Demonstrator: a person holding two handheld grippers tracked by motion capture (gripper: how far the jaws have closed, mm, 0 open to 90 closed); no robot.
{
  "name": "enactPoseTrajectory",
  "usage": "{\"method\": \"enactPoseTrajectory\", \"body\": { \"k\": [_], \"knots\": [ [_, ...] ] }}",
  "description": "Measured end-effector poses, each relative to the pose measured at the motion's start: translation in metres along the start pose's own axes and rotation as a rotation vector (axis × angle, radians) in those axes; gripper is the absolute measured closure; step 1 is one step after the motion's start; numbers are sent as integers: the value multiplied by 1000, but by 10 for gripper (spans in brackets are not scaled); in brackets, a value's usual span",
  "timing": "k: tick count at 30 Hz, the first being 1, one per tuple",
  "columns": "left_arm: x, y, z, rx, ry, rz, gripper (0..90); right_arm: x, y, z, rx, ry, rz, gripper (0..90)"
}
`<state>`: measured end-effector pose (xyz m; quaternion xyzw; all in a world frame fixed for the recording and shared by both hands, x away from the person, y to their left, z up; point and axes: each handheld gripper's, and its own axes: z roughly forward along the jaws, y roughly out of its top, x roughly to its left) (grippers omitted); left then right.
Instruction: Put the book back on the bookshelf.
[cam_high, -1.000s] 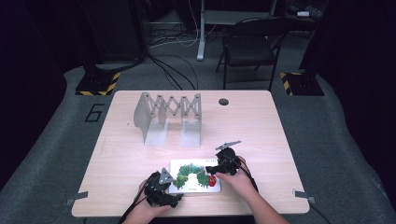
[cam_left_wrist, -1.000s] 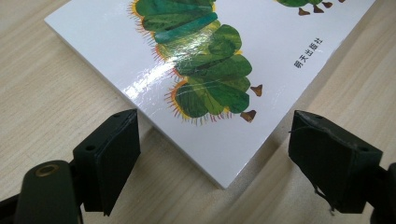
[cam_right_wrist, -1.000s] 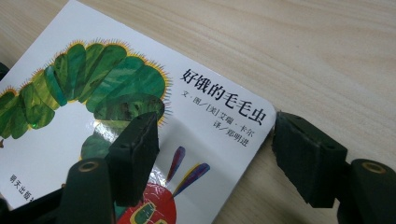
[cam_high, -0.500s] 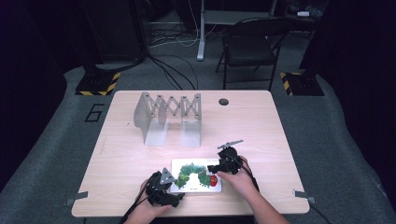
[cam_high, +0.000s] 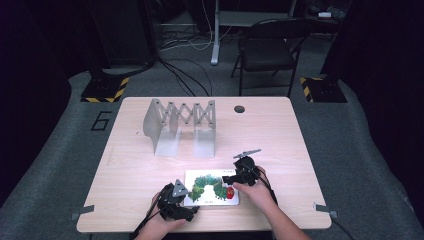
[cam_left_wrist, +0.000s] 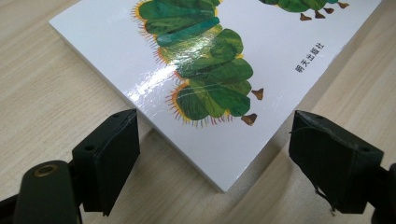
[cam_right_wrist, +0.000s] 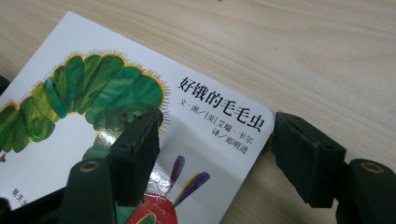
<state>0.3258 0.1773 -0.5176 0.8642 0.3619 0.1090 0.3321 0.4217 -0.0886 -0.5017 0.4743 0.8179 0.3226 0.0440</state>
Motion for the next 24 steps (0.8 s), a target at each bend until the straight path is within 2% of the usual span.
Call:
{"method": "enactPoseTrajectory", "body": {
  "k": [1, 3, 7, 8, 12, 14, 16, 17, 20, 23, 24],
  "knots": [
    [0, 0, 0, -9, -8, -15, 165, -1, 0, -1, -5, 4, 9, 325],
    [1, 0, 0, -8, -7, -20, 165, -3, 0, -2, -10, 21, 17, 328],
    [0, 0, 0, -12, -2, -16, 165, -3, 1, -5, -22, 30, 30, 330],
    [0, 0, 0, -2, -12, -18, 165, -3, 1, -5, -24, 27, 29, 330],
    [-3, 0, 1, -2, 18, 0, 163, -1, 2, -7, -31, 27, 29, 330],
    [-3, -1, 1, 0, 8, 0, 155, -1, 3, -9, -37, 35, 38, 330],
    [-4, -1, 2, -5, 19, 6, 150, -2, 3, -10, -38, 36, 40, 330],
    [-4, -1, 2, -5, 24, 9, 146, -1, 3, -11, -35, 38, 57, 330],
    [-6, -1, 2, 4, 26, 16, 135, -1, 3, -11, -44, 39, 48, 331],
    [-8, -1, 3, 4, 47, 23, 122, -1, 4, -12, -52, 37, 39, 331],
    [-8, -1, 4, -1, 43, 23, 122, 1, 4, -13, -44, 37, 58, 332]
  ]
}}
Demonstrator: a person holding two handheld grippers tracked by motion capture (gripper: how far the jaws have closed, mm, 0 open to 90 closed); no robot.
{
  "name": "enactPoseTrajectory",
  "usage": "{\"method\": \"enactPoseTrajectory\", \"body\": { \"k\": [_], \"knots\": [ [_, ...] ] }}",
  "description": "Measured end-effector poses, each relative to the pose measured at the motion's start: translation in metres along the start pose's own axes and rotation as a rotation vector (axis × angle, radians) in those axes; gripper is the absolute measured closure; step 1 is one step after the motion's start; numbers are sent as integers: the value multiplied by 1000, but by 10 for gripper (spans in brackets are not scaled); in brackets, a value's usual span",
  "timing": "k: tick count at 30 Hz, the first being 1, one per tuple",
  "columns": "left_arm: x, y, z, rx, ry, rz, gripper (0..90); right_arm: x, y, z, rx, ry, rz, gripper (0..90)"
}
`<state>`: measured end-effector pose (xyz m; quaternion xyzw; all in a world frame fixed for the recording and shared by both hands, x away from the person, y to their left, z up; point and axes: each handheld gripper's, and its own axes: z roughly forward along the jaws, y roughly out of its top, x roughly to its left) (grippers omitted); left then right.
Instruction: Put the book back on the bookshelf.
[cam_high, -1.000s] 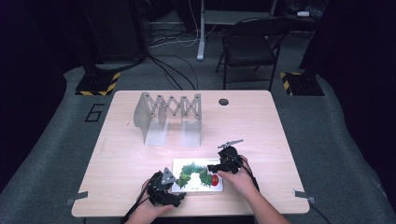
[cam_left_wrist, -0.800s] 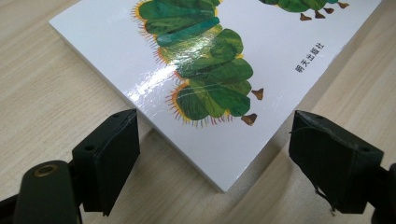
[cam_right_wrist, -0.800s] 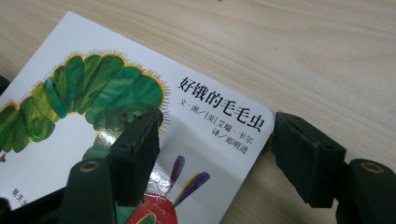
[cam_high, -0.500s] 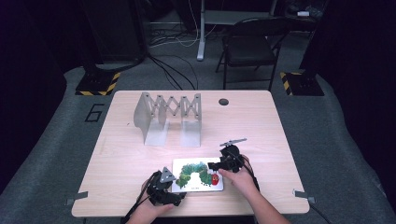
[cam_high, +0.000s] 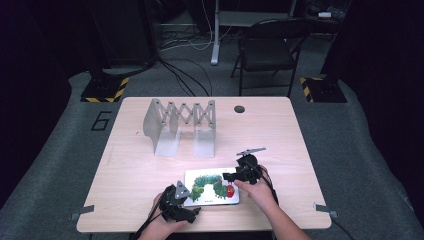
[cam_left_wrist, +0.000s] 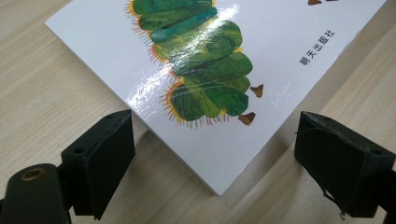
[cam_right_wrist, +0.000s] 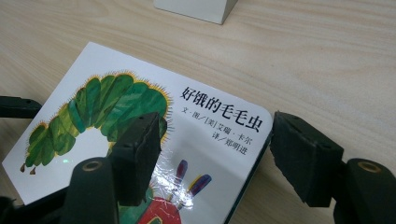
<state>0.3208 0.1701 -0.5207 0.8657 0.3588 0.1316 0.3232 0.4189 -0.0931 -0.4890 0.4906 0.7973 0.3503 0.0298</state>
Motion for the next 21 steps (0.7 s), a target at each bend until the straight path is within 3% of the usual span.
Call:
{"method": "enactPoseTrajectory", "body": {
  "k": [7, 16, 21],
  "knots": [
    [-1, 0, 1, -4, 4, -3, 122, -1, 0, 1, -5, -3, -23, 336],
    [-1, 0, 1, -9, 10, 0, 122, -6, -2, 11, 34, -6, -13, 342],
    [-1, 0, 2, -15, 7, 3, 124, -10, -3, 16, 35, -9, -31, 342]
  ]
}}
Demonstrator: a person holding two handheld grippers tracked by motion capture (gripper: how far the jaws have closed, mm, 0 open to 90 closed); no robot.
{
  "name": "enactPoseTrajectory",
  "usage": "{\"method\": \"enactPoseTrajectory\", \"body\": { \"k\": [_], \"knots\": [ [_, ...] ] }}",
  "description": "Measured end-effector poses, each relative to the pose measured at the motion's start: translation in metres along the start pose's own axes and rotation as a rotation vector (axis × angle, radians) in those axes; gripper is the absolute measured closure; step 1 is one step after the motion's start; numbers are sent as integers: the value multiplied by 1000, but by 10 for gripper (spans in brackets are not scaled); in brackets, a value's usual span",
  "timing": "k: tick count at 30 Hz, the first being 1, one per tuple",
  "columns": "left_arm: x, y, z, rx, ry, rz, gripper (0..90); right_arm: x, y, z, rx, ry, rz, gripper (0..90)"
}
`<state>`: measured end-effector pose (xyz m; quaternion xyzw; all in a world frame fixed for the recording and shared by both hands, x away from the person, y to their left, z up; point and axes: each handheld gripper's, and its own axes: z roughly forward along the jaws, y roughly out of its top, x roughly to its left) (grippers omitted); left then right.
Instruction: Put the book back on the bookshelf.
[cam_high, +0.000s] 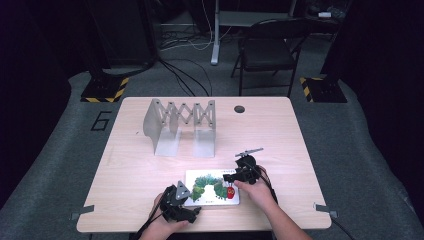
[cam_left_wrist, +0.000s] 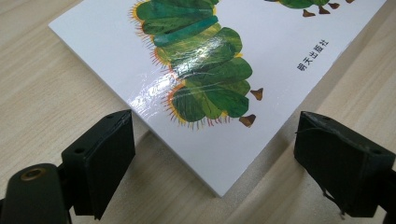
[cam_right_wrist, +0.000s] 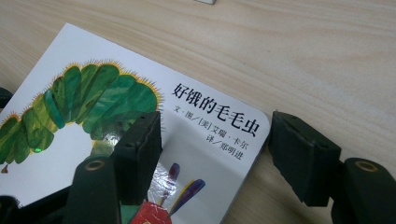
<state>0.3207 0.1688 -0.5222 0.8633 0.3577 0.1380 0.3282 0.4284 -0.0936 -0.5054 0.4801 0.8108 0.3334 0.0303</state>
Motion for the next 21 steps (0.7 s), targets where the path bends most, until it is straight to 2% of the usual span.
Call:
{"method": "enactPoseTrajectory", "body": {
  "k": [3, 4, 7, 10, 13, 16, 21],
  "knots": [
    [0, 0, 0, 0, 3, -1, 124, 0, 2, 2, -3, -5, 14, 338],
    [-1, 0, 0, -1, 3, -4, 123, 2, 4, 2, 4, -8, 20, 321],
    [-1, 0, 0, 5, 6, -5, 122, 8, 9, 5, 48, -47, -17, 319],
    [-2, -1, 0, -3, 13, -12, 122, 10, 14, 6, 68, -60, 4, 328],
    [-2, -1, 0, -5, 13, -15, 123, 9, 16, 6, 76, -57, 19, 342],
    [-2, -1, 0, -4, 14, -14, 122, 8, 16, 4, 76, -42, 64, 346],
    [-3, -1, 0, 0, 13, -9, 101, 9, 13, 0, 62, -40, 57, 347]
  ]
}}
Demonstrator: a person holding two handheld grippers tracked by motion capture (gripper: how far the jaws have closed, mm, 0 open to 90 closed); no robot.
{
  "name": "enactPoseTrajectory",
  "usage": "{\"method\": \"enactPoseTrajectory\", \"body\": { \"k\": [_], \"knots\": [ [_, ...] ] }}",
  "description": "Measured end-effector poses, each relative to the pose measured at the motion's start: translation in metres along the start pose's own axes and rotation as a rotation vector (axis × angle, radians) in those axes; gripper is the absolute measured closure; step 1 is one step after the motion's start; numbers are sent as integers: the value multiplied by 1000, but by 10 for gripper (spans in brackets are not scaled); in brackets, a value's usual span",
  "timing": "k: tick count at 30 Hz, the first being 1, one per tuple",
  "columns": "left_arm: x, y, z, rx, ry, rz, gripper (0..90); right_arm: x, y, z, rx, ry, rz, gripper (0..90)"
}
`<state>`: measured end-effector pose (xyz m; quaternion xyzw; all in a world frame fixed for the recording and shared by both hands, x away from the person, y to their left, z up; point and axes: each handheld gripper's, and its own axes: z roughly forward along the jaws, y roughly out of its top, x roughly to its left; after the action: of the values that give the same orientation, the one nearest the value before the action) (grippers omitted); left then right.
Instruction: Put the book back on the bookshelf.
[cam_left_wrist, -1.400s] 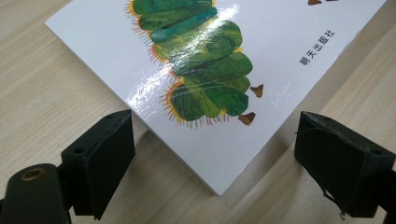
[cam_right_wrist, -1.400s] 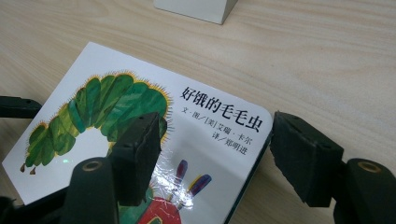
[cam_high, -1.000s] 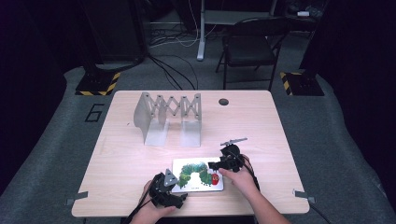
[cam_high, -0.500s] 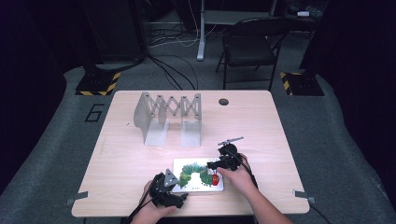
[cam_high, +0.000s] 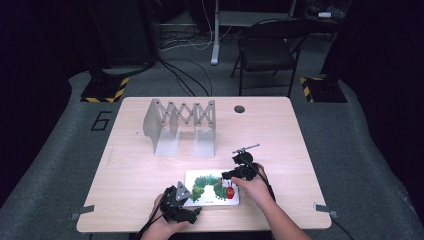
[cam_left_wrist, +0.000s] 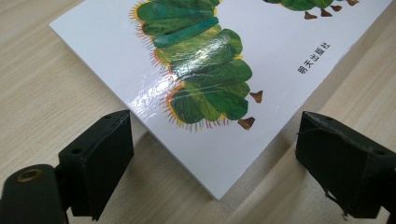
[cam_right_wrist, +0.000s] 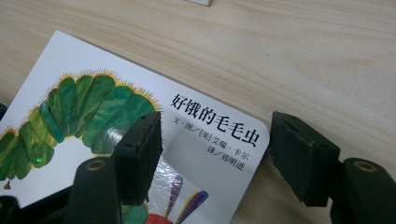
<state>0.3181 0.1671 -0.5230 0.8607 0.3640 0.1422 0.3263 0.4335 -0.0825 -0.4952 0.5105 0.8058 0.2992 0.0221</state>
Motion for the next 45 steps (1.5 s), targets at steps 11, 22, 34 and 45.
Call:
{"method": "enactPoseTrajectory", "body": {
  "k": [11, 22, 34, 45],
  "knots": [
    [0, 0, 0, -2, 0, -2, 84, 1, 0, -6, -29, 4, -27, 354],
    [0, 0, 1, 5, 0, 7, 72, 4, 1, -3, -13, -18, -57, 353],
    [-1, 0, 2, 7, -11, -2, 46, 7, 4, -17, -54, -2, -68, 354],
    [-3, 1, 4, 3, 22, -12, 21, 10, 7, -23, -50, -5, -82, 355]
  ]
}}
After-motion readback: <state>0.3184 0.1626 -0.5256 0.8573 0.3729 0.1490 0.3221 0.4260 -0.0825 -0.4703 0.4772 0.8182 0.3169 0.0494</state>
